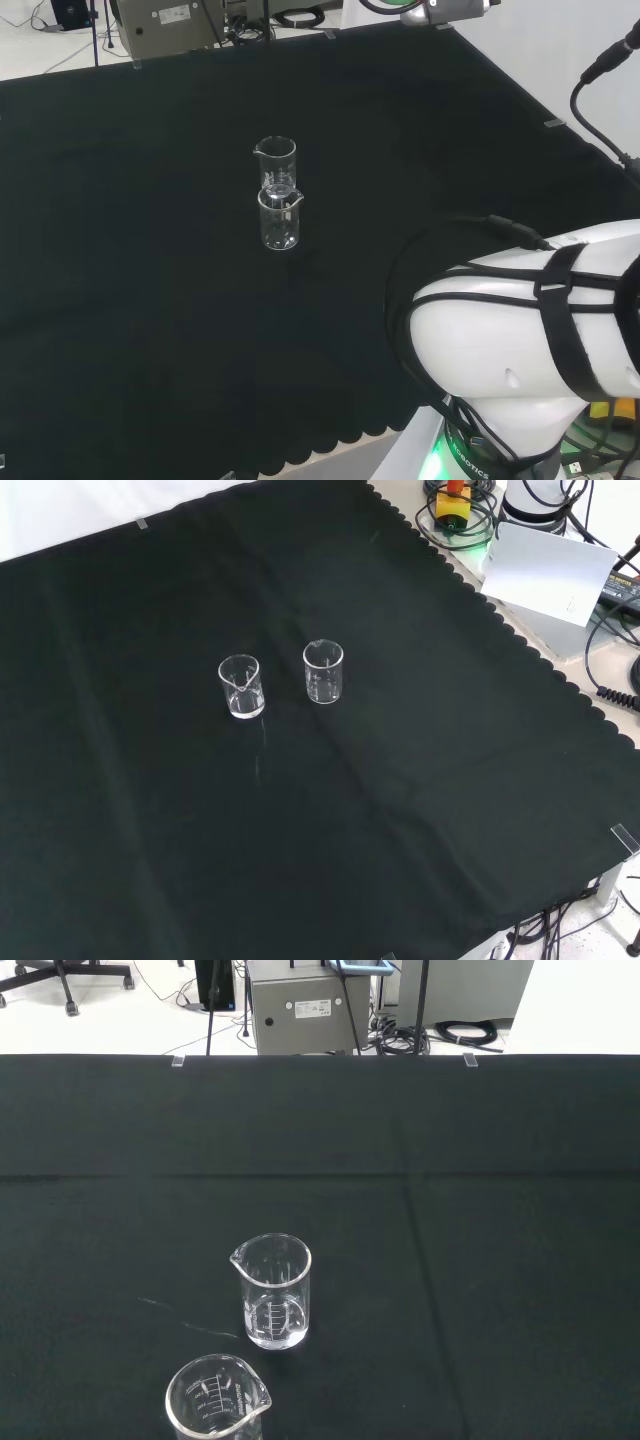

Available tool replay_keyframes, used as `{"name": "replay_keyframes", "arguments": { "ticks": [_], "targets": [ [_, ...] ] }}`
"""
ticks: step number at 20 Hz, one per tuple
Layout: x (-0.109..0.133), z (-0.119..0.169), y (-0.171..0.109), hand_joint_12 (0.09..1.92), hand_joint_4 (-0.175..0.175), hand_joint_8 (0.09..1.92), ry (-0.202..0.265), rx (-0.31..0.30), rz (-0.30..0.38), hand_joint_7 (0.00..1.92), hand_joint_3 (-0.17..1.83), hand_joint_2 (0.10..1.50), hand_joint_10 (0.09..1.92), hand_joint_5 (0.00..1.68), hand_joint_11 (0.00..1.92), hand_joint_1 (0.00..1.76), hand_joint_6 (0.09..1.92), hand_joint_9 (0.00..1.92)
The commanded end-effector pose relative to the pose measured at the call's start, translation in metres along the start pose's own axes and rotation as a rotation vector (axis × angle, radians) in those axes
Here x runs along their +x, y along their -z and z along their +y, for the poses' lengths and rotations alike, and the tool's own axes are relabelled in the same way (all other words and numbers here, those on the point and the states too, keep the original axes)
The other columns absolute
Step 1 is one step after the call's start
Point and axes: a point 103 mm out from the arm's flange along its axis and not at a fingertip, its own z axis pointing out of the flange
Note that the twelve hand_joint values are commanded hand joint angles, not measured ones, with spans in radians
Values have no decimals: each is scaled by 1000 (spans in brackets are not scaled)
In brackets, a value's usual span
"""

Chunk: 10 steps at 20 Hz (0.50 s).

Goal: Pick up the beaker on the right.

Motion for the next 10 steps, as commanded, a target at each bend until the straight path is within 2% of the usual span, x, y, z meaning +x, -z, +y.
{"name": "replay_keyframes", "arguments": {
  "ticks": [1,4,10],
  "targets": [
    [-1,0,-1,1372,-5,540,-1,-8,-5,31,6,1282,87,282,56,144,87,464],
    [-2,2,-2,1361,6,512,-4,-6,-9,11,42,1361,87,275,50,14,87,440],
    [-7,5,-6,1356,7,504,-16,-1,-10,18,47,1370,87,280,52,0,87,439]
  ]
}}
